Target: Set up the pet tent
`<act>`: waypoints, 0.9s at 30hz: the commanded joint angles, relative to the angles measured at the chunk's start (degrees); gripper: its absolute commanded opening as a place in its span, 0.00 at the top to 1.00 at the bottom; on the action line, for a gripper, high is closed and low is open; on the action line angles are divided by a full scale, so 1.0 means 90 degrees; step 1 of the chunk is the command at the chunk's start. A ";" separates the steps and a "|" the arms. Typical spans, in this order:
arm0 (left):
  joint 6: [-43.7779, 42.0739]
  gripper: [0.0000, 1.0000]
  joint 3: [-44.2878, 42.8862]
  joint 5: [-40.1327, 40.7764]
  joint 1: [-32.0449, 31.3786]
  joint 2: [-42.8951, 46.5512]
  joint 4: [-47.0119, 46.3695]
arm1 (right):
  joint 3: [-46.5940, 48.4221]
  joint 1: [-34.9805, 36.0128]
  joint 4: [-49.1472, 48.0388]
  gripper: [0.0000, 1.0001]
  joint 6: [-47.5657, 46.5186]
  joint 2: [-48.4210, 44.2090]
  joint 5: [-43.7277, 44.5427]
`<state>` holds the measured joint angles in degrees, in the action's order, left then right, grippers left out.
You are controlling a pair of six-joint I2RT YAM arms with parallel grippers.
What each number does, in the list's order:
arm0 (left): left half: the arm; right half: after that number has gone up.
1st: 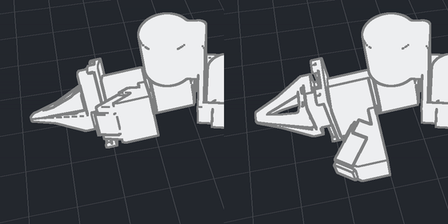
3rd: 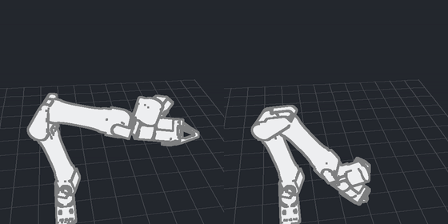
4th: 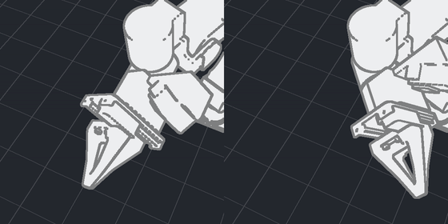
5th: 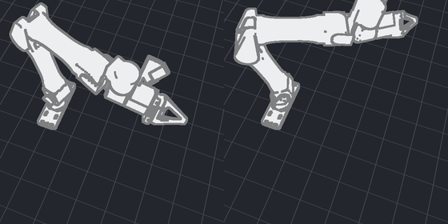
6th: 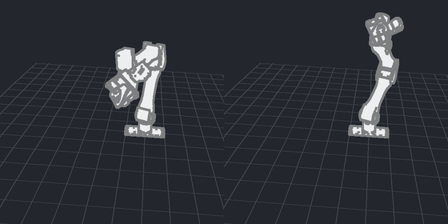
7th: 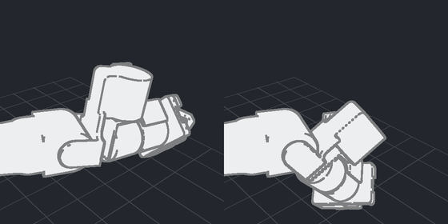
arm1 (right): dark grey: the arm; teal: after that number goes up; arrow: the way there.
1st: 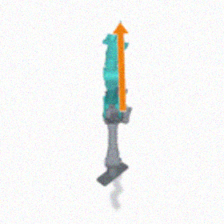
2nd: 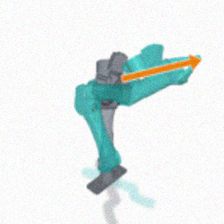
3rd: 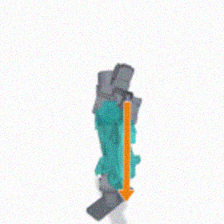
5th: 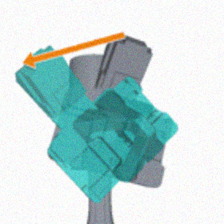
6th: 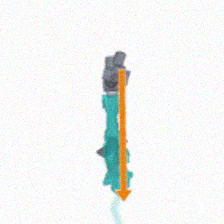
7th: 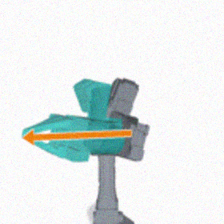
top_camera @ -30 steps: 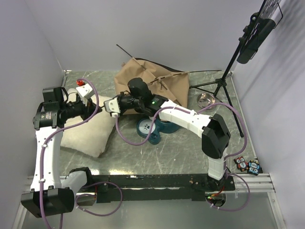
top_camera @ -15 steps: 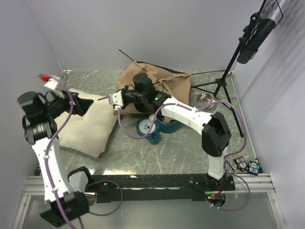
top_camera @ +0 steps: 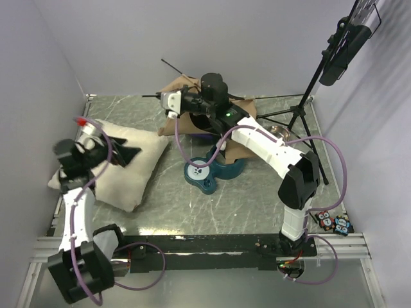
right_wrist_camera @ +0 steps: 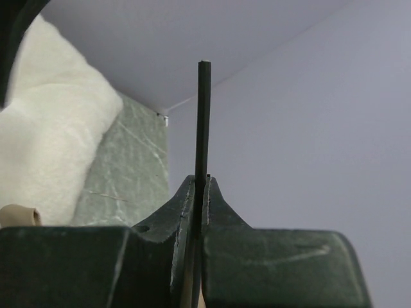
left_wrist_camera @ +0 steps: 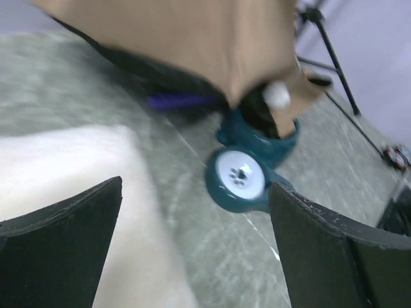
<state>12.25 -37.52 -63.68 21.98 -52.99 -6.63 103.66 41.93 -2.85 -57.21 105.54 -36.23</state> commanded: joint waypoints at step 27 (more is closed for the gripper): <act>0.1109 0.67 -0.0362 0.2516 -0.3721 -0.2911 -0.5249 | 0.0123 -0.0548 -0.0191 1.00 0.0166 -0.0672 0.0168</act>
<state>21.10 -38.50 -39.53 -11.20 -77.71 -49.10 104.88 39.53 -3.44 -54.46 103.81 -36.51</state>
